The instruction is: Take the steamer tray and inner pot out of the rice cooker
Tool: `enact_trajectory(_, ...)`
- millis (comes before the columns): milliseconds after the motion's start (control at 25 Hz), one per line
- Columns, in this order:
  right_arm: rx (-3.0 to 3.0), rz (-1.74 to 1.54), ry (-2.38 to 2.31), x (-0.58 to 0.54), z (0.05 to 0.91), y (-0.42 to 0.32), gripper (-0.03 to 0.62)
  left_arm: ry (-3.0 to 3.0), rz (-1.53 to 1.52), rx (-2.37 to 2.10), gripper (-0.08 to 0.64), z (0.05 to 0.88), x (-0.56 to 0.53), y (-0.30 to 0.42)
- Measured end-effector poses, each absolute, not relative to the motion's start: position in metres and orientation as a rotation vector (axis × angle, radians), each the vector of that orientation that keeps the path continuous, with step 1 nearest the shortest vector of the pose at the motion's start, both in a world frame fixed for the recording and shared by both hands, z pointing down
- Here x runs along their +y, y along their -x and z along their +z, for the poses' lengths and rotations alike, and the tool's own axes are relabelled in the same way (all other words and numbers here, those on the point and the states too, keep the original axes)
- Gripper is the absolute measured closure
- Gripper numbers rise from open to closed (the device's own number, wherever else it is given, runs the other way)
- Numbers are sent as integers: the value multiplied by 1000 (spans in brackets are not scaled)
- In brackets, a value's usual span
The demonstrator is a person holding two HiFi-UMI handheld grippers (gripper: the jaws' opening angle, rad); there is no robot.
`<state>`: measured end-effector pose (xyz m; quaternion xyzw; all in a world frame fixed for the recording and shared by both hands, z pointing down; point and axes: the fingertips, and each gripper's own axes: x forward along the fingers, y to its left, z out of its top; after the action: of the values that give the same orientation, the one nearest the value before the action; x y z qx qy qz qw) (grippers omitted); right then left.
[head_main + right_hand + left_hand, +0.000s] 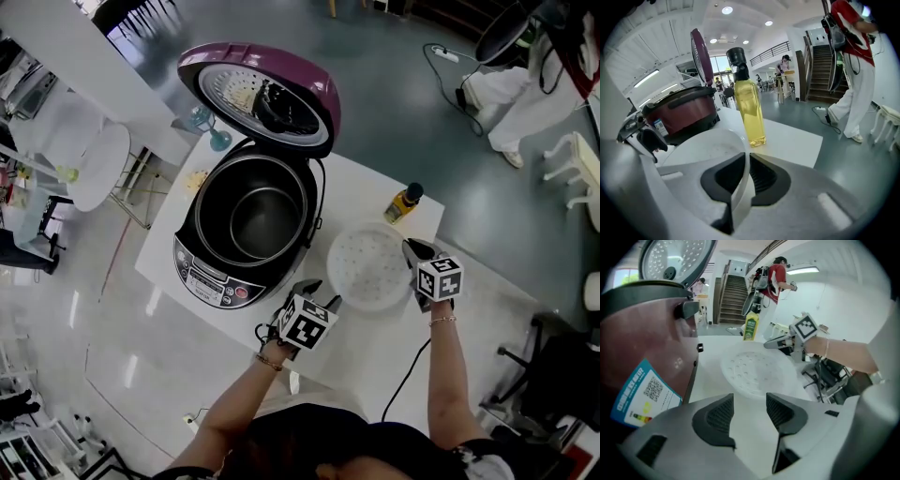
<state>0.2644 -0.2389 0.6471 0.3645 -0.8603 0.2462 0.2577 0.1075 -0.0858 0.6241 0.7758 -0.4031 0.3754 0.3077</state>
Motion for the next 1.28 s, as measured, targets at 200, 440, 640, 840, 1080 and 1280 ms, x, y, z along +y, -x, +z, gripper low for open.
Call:
enact_trajectory(200,-2302,543,-1069,-233,644,-266,527,-2233,1124,-642,353,601,-15,-113)
enact_trajectory(440,-2303,609,-1265,-216,610,-282,453,-2332,988,-556,353,527,21,-77)
enact_trajectory(640,-2330,537,-1329,-197,567,-269,453,-2537,598,-659,417,423,-8,-51)
enact_trajectory(840,-2363,462,-1434,-172,514,-223,453,-2632,515,-966,479,376,-49,18)
enact_trajectory(1080,-2454,259,-1454,-155,451,-113,453,-2665,776,-1159,517,388,-82,101)
enact_trajectory(1280,-2410,218,-1387,-162,442,-38,453,-2709,1132,-1187,470,410,-108,153)
